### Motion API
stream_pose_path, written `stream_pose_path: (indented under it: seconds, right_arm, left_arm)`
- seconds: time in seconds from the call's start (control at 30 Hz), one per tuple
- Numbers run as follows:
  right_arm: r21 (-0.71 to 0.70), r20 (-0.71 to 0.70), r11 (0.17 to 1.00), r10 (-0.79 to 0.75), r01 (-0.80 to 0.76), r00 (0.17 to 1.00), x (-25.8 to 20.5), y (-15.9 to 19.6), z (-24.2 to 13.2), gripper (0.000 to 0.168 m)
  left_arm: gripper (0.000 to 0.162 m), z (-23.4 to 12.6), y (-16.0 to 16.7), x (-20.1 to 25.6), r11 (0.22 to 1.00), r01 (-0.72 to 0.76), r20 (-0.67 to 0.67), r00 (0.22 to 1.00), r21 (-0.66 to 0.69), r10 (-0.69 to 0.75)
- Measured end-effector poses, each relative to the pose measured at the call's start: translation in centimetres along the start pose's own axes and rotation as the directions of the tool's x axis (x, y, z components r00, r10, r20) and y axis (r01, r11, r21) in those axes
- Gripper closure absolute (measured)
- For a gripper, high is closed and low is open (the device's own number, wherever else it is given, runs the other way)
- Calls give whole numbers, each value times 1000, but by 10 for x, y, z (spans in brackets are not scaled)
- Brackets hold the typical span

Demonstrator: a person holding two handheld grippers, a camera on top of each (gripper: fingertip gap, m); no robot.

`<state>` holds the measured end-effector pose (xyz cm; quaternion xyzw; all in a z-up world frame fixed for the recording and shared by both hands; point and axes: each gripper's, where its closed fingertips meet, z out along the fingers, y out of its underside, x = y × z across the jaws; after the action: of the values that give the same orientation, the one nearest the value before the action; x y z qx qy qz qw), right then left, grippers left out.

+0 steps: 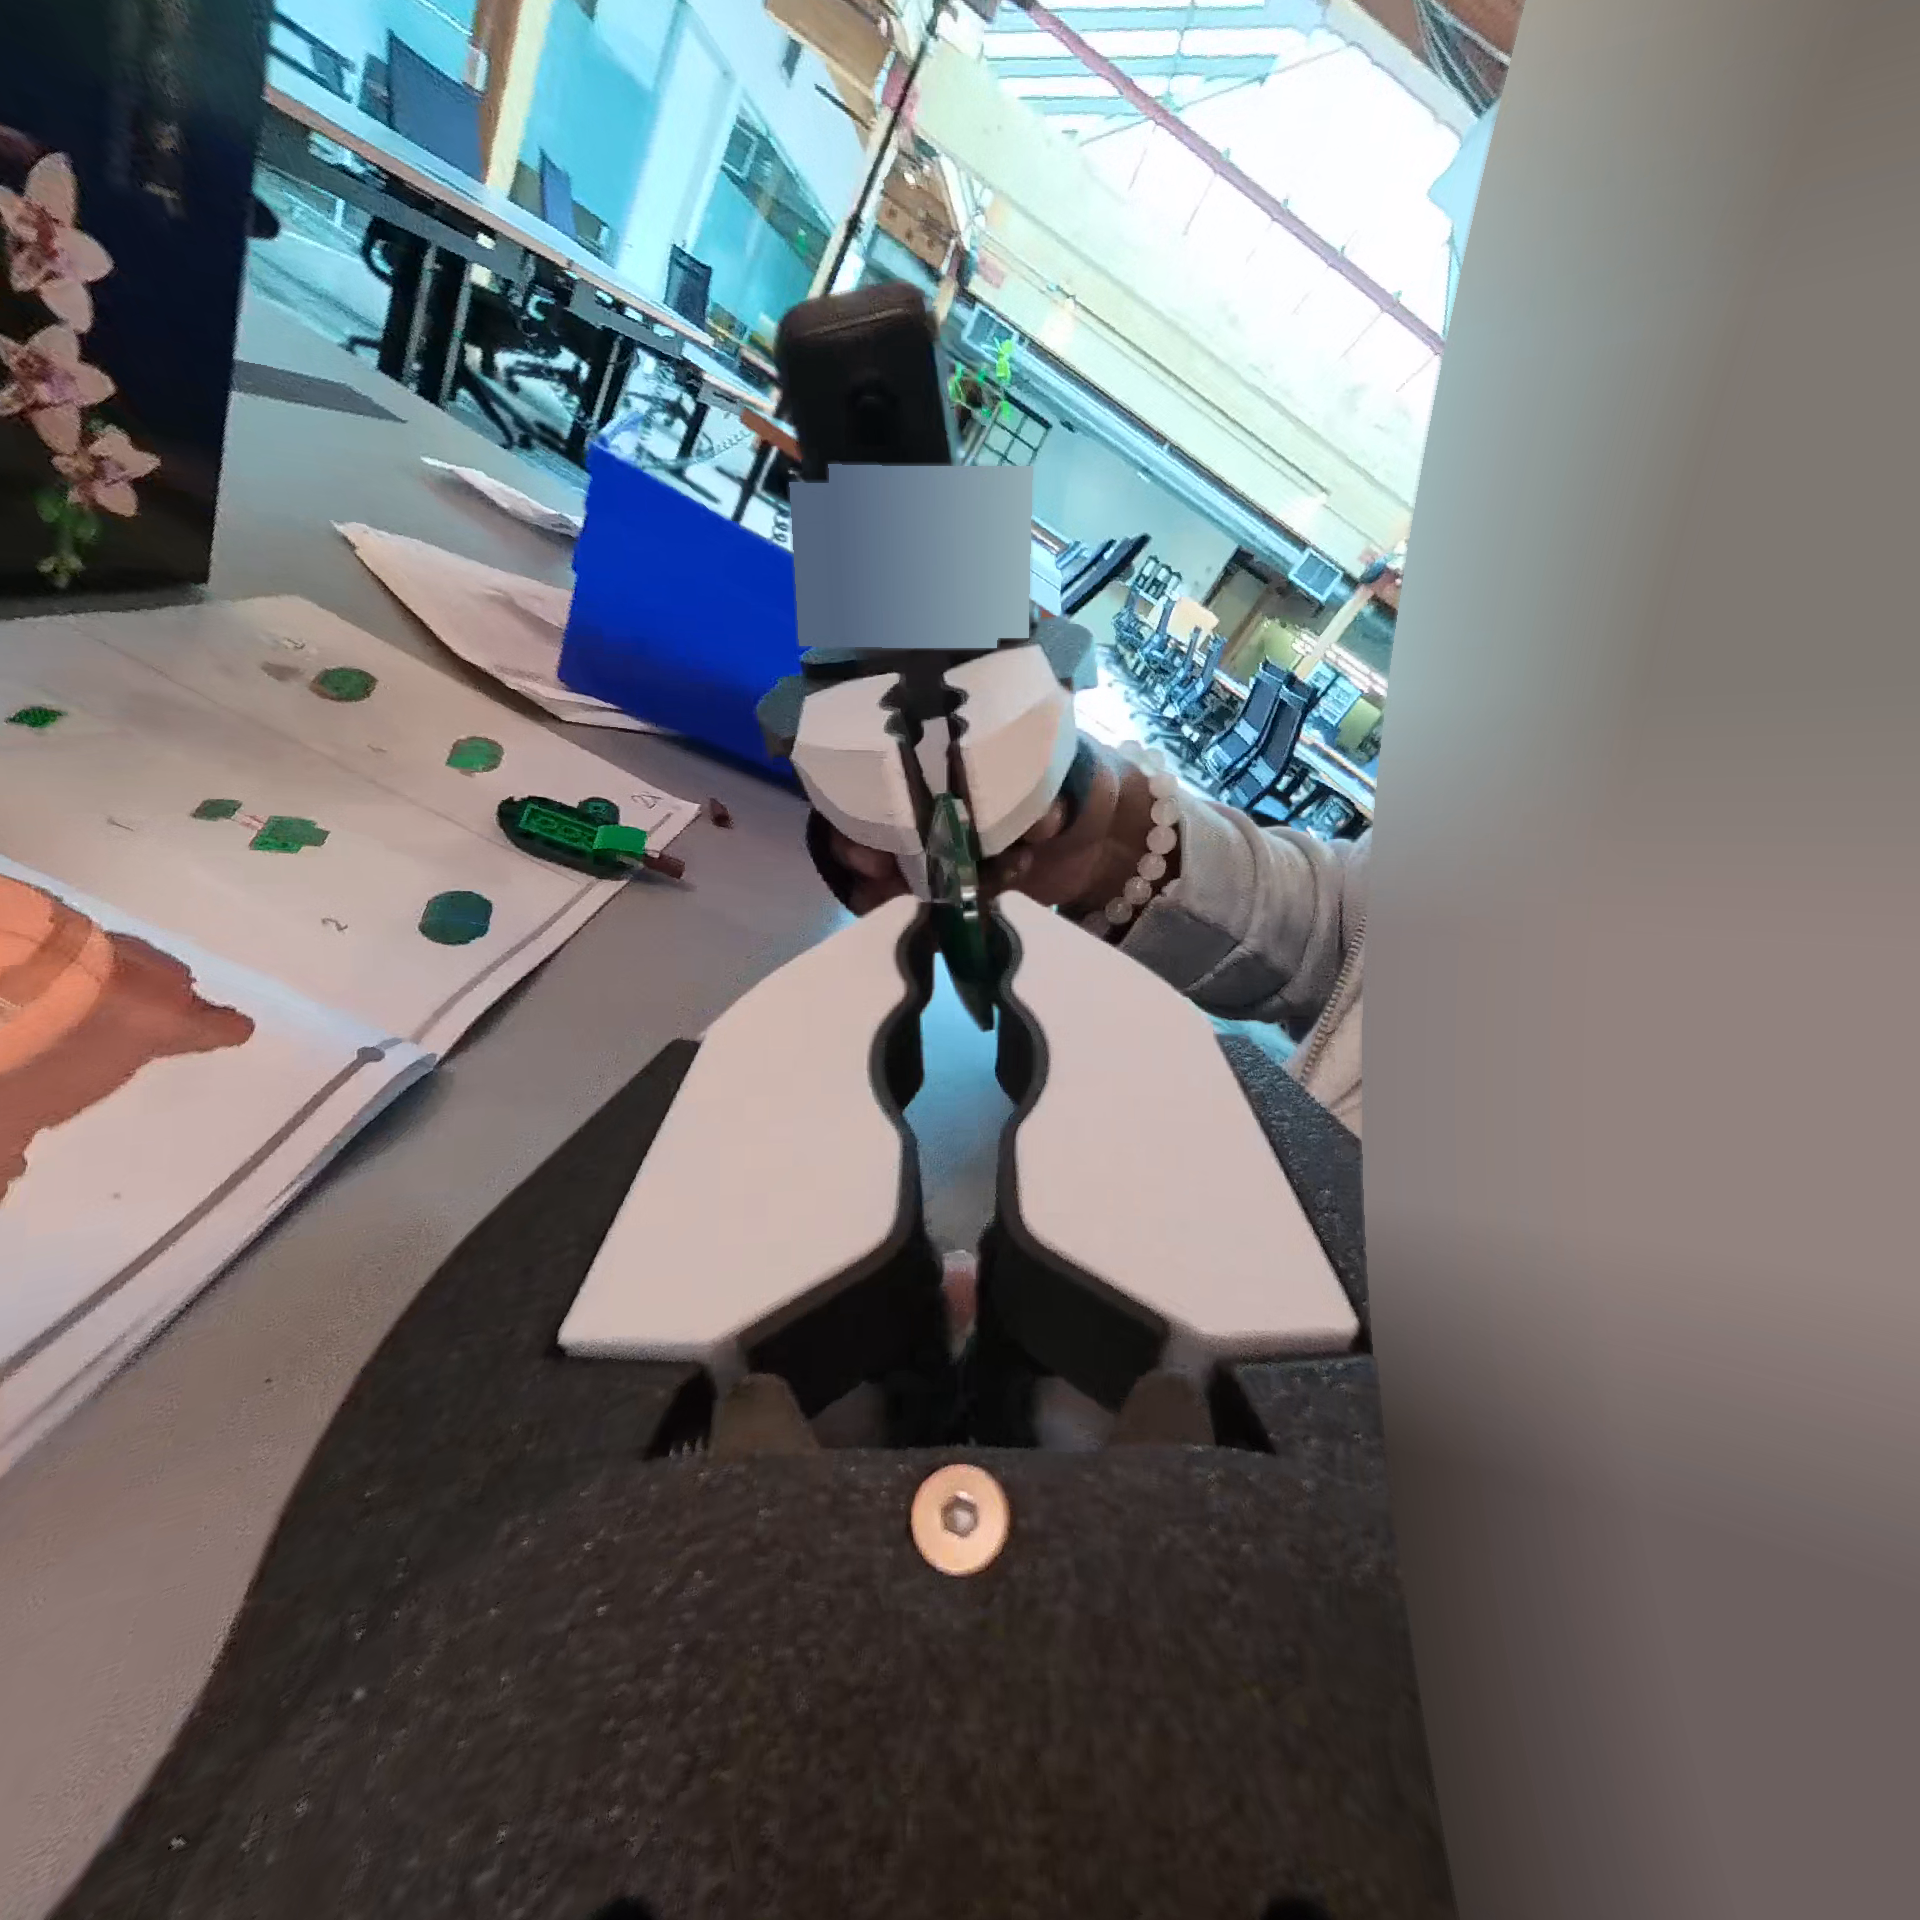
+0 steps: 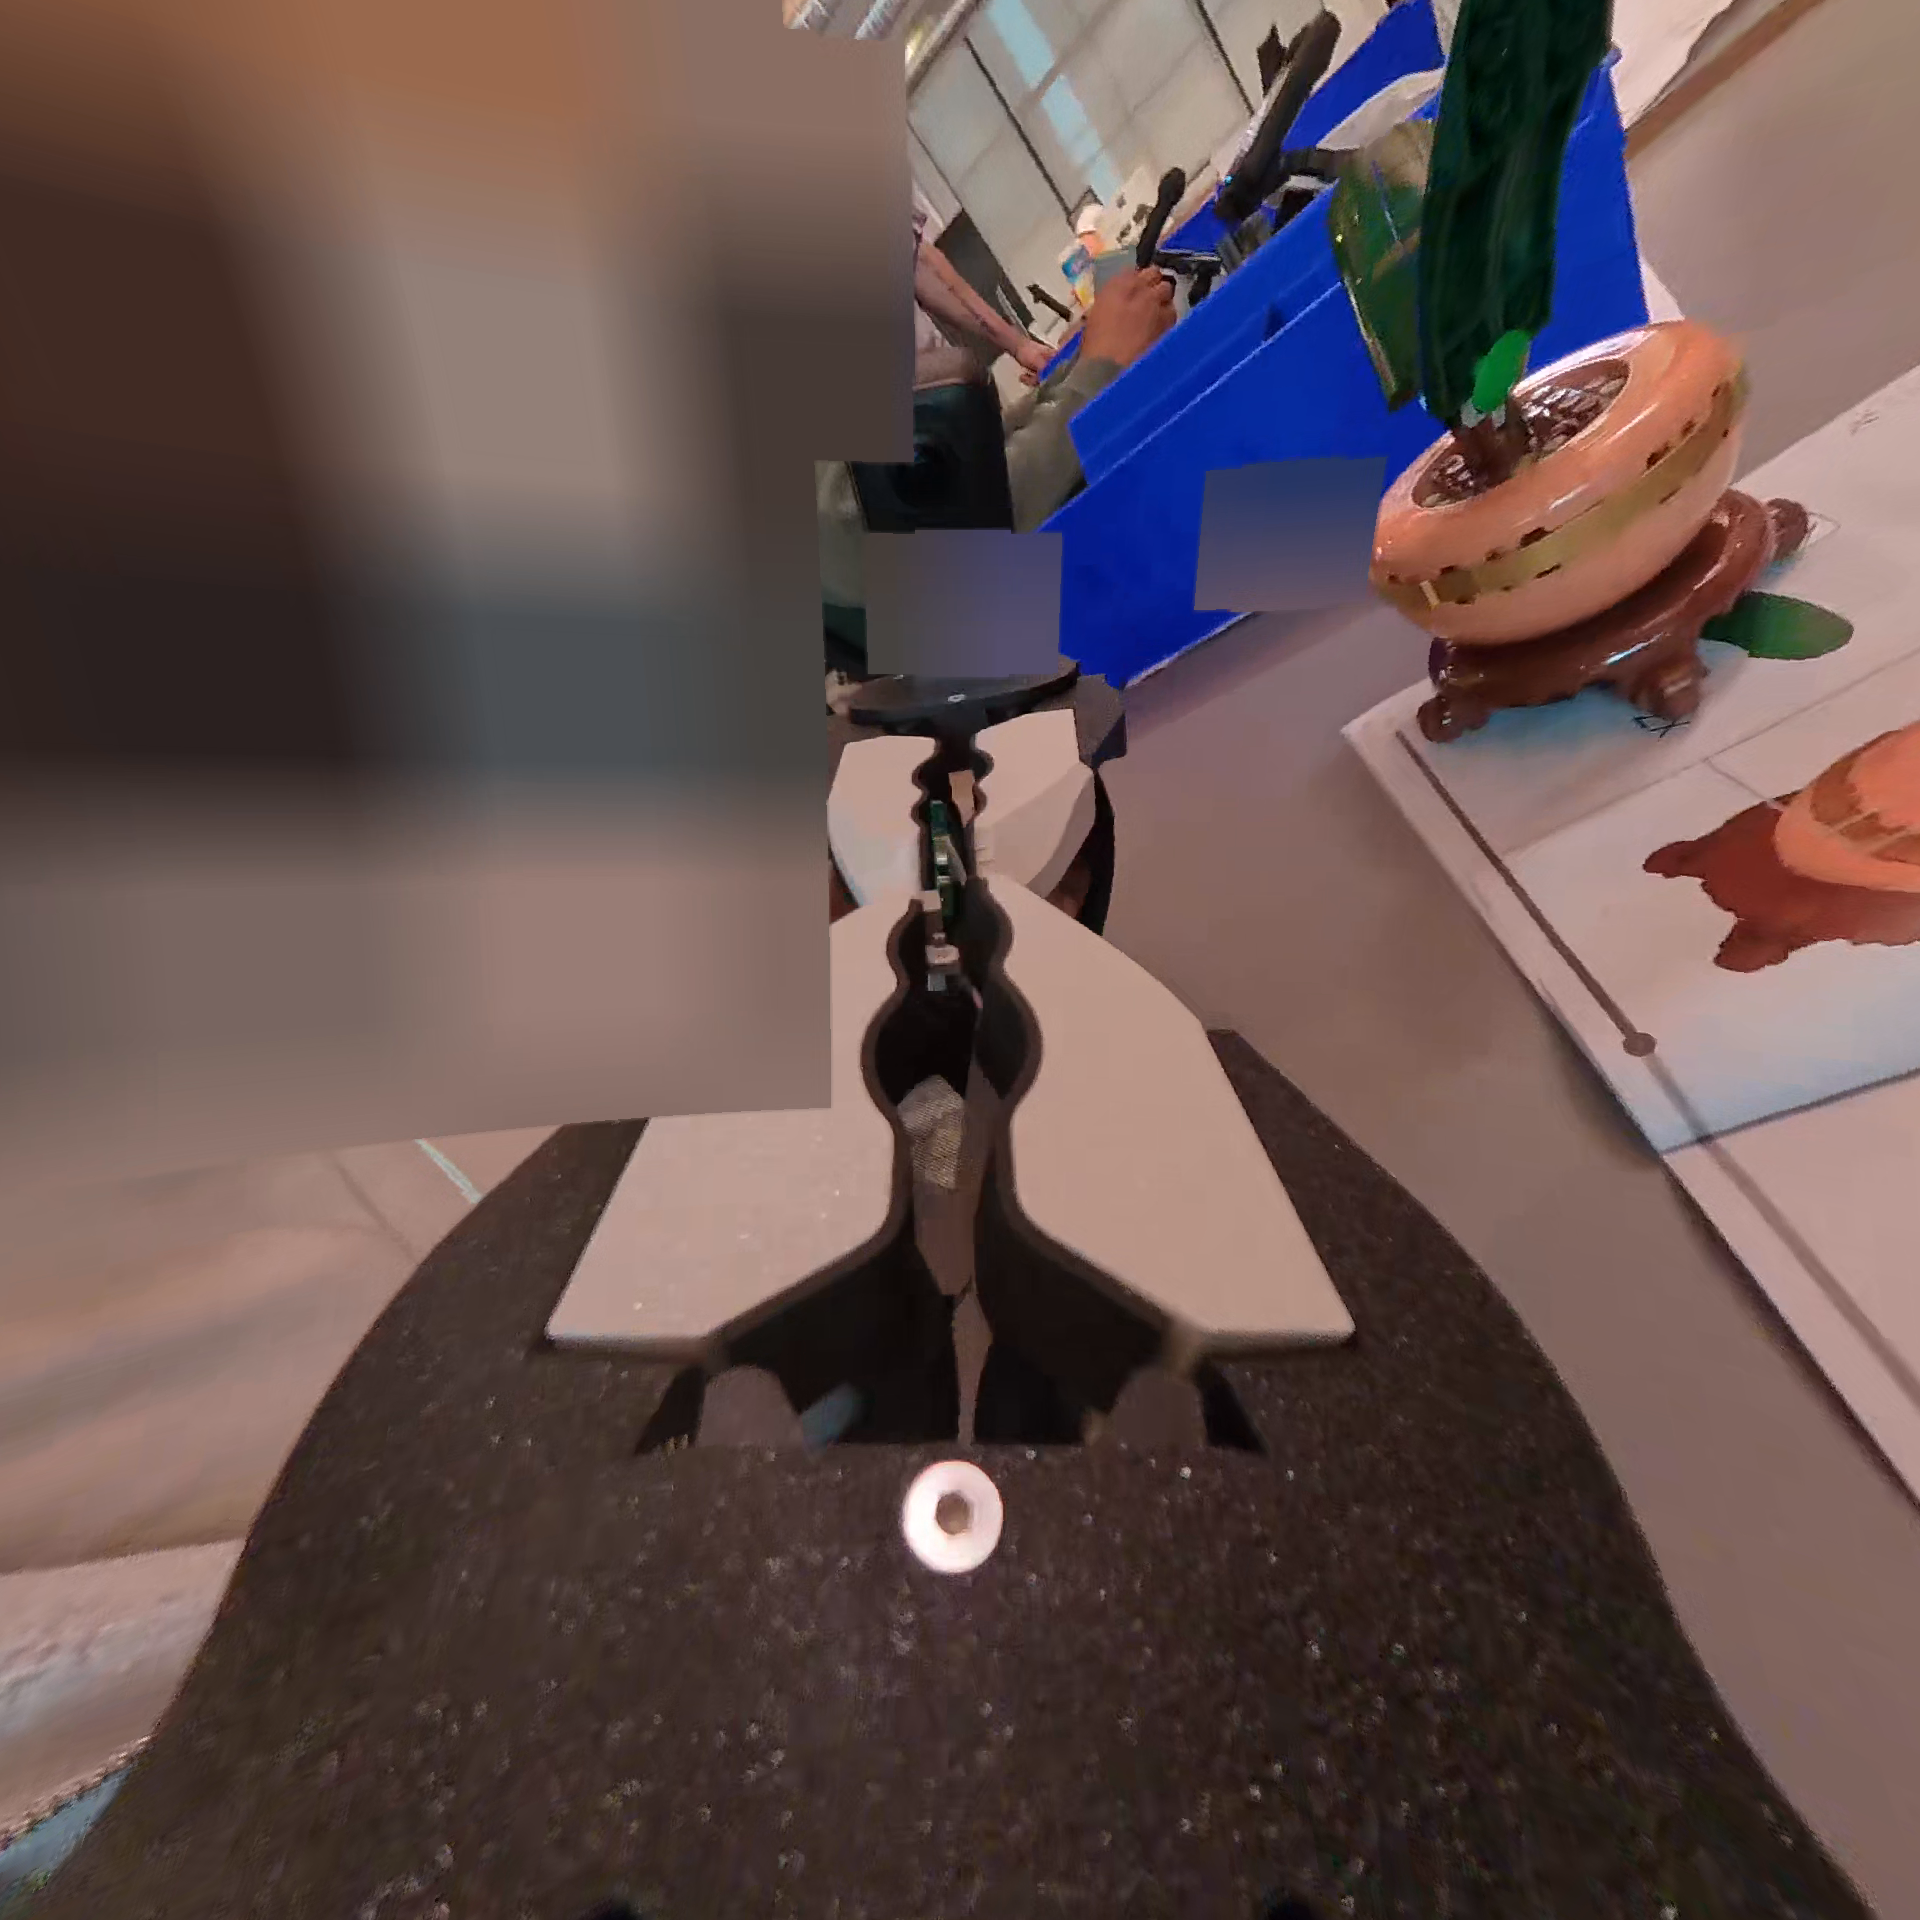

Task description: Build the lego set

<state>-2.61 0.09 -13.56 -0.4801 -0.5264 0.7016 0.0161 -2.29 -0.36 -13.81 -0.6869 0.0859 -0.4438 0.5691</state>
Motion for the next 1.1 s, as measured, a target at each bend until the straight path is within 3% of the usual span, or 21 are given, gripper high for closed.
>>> stream_pose_path:
  seconds: [0.07,0.13,0.2,0.23,0.3,0.37,0.4,0.47,0.53,0.63,0.73,0.8,0.9,0.97,1.1]
  right_arm:
    - [4,-2,991,-131,131,991,-5,-1,0,160]
    - [141,-1,904,-408,404,913,-30,-19,-11,146]
    - [312,-217,660,-651,684,727,-57,-49,-44,130]
    - [332,-374,542,-676,772,635,-66,-63,-64,113]
    - [173,-582,446,-673,878,457,-70,-72,-96,107]
    - [-56,-728,483,-618,874,295,-58,-70,-128,120]
    - [-163,-753,524,-614,836,238,-50,-62,-140,139]
    - [-322,-791,676,-577,663,203,-26,-39,-165,161]
    - [-369,-858,851,-466,373,216,7,-6,-192,164]
    - [-290,-932,953,-301,84,203,50,36,-211,166]
    - [-192,-969,980,-181,-52,166,82,57,-214,166]
    - [-122,-981,989,-108,-80,163,91,62,-211,162]
    - [-51,-989,992,-34,-114,143,95,64,-214,140]
    - [-19,-997,995,-11,-101,81,94,61,-223,139]
    - [-7,-998,993,1,-120,69,101,60,-221,141]
  left_arm:
    - [157,0,1,-2,999,26,2,1000,19,-26]
    - [157,-2,-5,3,991,114,-60,992,70,-110]
    - [157,-8,-10,-1,976,190,-87,980,110,-181]
    - [157,-11,-12,-4,971,206,-81,977,124,-197]
    - [157,-20,-17,-8,955,247,-83,968,167,-236]
    - [157,-26,-20,-14,936,293,-81,956,196,-282]
    - [157,-28,-20,-17,931,300,-72,954,208,-291]
    - [157,-32,-19,-20,924,314,-62,949,219,-308]
    - [157,-33,-17,-24,917,328,-47,944,228,-326]
    - [157,-33,-18,-28,903,346,-57,937,253,-343]
    - [157,-31,-16,-28,913,326,-42,944,245,-326]
    - [157,-30,-16,-27,920,314,-34,948,234,-315]
    - [157,-29,-14,-27,933,291,-12,955,213,-296]
    - [157,-29,-15,-27,937,284,-13,958,201,-288]
    - [157,-29,-17,-25,943,288,-40,958,169,-285]
